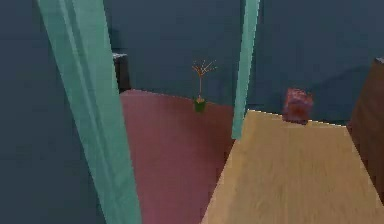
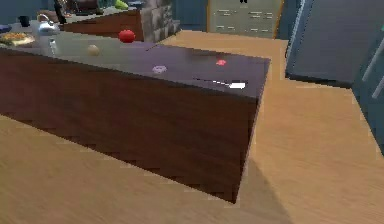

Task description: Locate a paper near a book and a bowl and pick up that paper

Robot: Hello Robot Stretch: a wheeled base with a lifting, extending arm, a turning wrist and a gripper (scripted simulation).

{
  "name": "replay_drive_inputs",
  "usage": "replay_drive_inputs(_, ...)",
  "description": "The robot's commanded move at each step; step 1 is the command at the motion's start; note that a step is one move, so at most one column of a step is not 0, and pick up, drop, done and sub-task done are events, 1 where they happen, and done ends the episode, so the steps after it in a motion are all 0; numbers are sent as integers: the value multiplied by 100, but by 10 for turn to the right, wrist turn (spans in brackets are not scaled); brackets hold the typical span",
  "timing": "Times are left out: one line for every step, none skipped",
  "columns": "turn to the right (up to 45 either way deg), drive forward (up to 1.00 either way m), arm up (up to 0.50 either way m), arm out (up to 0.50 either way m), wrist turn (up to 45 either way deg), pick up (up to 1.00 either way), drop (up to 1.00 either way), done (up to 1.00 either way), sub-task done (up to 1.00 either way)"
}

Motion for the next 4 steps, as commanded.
replay_drive_inputs(450,0,0,0,0,0,0,0,0)
replay_drive_inputs(450,0,0,0,0,0,0,0,0)
replay_drive_inputs(240,0,0,0,0,0,0,0,0)
replay_drive_inputs(0,25,0,0,0,0,0,0,0)
